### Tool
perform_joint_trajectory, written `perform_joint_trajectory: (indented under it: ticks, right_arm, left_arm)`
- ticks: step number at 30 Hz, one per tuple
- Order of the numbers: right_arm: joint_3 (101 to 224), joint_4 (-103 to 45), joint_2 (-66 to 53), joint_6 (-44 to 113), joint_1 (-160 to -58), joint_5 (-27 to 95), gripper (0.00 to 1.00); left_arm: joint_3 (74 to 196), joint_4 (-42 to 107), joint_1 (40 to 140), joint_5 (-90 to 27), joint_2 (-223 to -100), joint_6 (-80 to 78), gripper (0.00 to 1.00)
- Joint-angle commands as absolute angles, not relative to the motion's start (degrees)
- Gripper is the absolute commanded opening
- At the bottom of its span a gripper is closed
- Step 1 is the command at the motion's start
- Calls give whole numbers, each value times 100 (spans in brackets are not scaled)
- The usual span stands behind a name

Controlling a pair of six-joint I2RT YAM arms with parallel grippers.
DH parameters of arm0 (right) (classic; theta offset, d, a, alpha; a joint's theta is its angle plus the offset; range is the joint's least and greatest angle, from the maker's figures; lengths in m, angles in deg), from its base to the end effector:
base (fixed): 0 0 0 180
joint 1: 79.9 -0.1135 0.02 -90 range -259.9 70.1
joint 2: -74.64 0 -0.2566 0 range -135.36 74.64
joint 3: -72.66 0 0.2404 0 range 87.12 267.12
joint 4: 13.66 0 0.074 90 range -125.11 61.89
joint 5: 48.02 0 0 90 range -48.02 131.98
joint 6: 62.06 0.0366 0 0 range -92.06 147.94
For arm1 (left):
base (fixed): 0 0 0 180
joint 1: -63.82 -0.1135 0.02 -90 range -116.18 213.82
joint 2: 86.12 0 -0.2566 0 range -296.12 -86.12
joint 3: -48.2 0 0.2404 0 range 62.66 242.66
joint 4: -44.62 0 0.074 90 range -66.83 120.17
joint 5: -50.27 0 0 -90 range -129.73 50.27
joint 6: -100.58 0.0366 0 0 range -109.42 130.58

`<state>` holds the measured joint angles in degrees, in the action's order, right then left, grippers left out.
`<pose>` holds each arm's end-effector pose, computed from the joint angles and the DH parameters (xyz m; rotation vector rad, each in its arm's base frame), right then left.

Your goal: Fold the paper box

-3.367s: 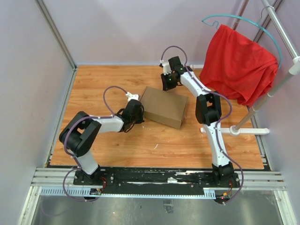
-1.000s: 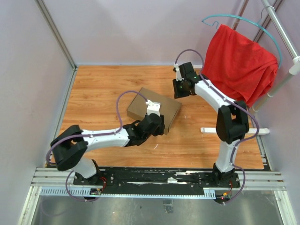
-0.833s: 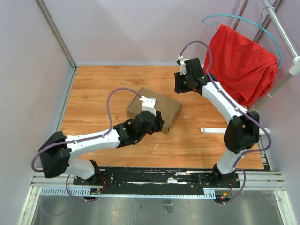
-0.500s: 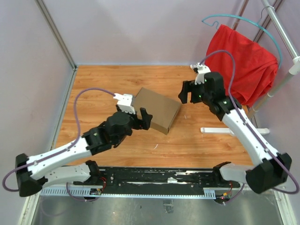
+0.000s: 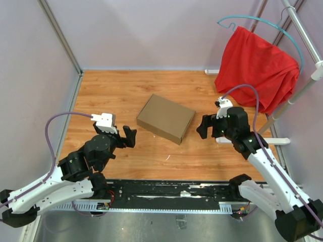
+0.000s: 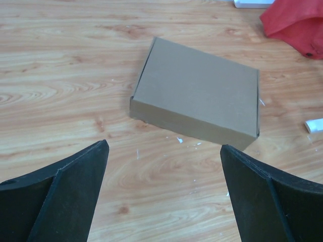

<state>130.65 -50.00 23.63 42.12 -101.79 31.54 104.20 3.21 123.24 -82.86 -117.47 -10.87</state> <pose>0.1766 0.0781 0.2882 -0.2558 2.1095 0.5685 0.0804 -0.0870 0.3182 0.0819 1.7916 -0.3118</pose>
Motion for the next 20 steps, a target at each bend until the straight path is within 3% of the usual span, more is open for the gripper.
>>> perform_joint_trajectory:
  ticks: [1, 11, 20]
  right_arm:
    - [12932, -4865, 2871, 4356, -10178, 3145, 98]
    - [11988, -4353, 4020, 4413, -10178, 3185, 99]
    - [11893, -4386, 4121, 4410, -10179, 3133, 98]
  left_arm:
    - [10242, 163, 12314, -8608, -11433, -1086, 99]
    - [10117, 130, 12315, -8898, -11040, -1210, 99]
    - [10093, 158, 12306, -8895, -10942, -1197, 99]
